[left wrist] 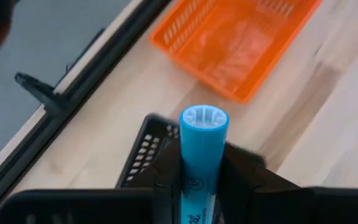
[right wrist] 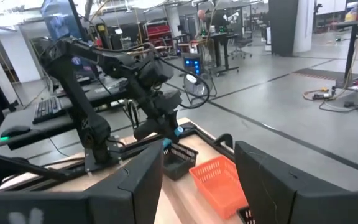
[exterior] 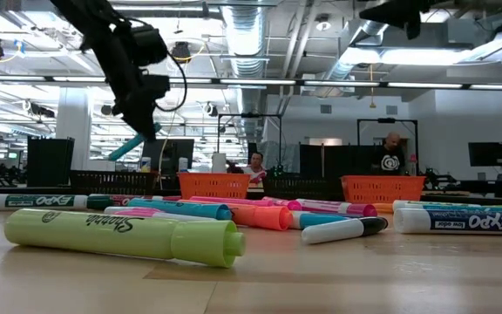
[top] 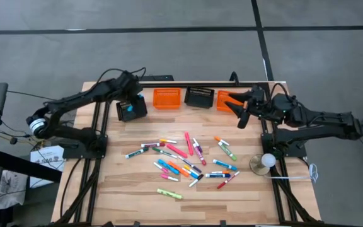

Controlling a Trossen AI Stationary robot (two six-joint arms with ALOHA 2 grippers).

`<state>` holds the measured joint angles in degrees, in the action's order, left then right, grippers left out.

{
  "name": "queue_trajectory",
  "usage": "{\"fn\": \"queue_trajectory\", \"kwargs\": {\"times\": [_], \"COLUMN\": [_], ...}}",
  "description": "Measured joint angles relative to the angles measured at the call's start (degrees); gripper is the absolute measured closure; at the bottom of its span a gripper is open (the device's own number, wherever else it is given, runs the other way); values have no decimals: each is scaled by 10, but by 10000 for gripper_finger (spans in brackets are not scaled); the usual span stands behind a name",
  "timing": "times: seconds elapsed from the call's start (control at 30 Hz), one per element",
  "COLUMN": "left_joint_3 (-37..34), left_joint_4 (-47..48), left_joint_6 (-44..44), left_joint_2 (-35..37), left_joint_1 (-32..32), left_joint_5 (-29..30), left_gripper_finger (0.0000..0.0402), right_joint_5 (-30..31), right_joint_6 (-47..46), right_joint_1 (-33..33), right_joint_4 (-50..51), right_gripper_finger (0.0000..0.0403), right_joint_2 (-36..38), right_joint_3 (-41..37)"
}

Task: Pick & Place Markers
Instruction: Put the large light blue highlighter pen into the left black bin

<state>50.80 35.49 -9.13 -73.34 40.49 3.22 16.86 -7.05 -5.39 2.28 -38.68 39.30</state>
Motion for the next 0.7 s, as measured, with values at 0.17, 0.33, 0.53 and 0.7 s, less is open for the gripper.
{"fn": "queue_trajectory", "kwargs": {"times": [0.17, 0.33, 0.53, 0.7], "left_joint_3": [6, 6, 6, 6], "left_joint_4": [32, 35, 36, 36], "left_joint_6": [-11, -23, -27, -48], "left_joint_2": [-29, -38, -38, -60], "left_joint_1": [9, 9, 9, 19], "left_joint_5": [0, 0, 0, 3], "left_gripper_finger": [335, 335, 335, 334], "right_joint_5": [7, 49, 60, 60], "right_joint_6": [12, -11, -31, -31], "right_joint_1": [0, 0, 0, 0], "right_joint_4": [-7, -15, -21, -26], "right_gripper_finger": [217, 217, 213, 217], "right_joint_2": [46, 94, 134, 138], "right_joint_3": [-44, -99, -142, -143]}}
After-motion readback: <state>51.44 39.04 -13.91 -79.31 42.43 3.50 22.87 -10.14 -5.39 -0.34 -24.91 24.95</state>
